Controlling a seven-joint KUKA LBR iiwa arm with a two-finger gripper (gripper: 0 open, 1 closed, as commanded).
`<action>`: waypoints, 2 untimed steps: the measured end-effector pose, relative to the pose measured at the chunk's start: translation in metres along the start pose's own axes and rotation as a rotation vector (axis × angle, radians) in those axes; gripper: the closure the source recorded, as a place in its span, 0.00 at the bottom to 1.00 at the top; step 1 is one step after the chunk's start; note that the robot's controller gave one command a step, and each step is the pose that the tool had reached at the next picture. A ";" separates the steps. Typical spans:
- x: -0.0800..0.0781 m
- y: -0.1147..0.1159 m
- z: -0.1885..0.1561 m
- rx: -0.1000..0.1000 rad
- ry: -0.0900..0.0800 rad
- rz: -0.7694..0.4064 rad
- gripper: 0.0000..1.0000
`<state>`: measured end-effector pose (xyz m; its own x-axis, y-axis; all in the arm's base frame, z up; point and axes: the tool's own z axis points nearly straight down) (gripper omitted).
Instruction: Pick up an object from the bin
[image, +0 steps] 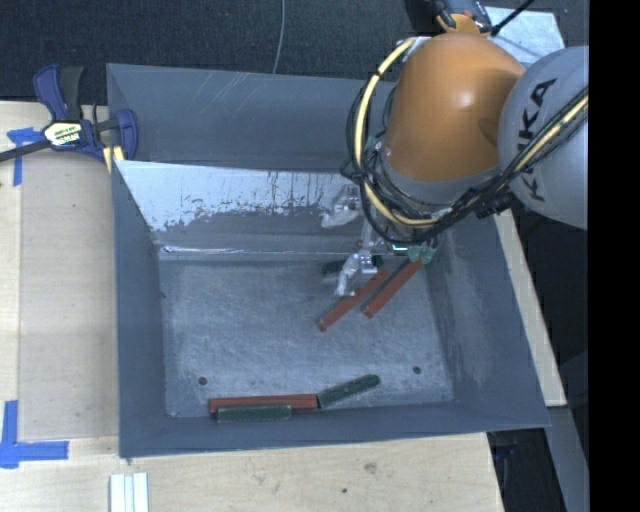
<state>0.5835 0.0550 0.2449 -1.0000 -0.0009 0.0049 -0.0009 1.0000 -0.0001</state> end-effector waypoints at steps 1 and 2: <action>-0.001 0.000 -0.005 -0.001 -0.009 0.001 0.00; -0.013 -0.027 0.065 0.000 -0.013 -0.059 0.00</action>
Offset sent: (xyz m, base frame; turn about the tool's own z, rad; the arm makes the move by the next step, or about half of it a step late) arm 0.0251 -0.0665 -0.1749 -0.1455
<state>0.5958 0.0285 0.1800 -0.9982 -0.0595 -0.0084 -0.0595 0.9982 -0.0003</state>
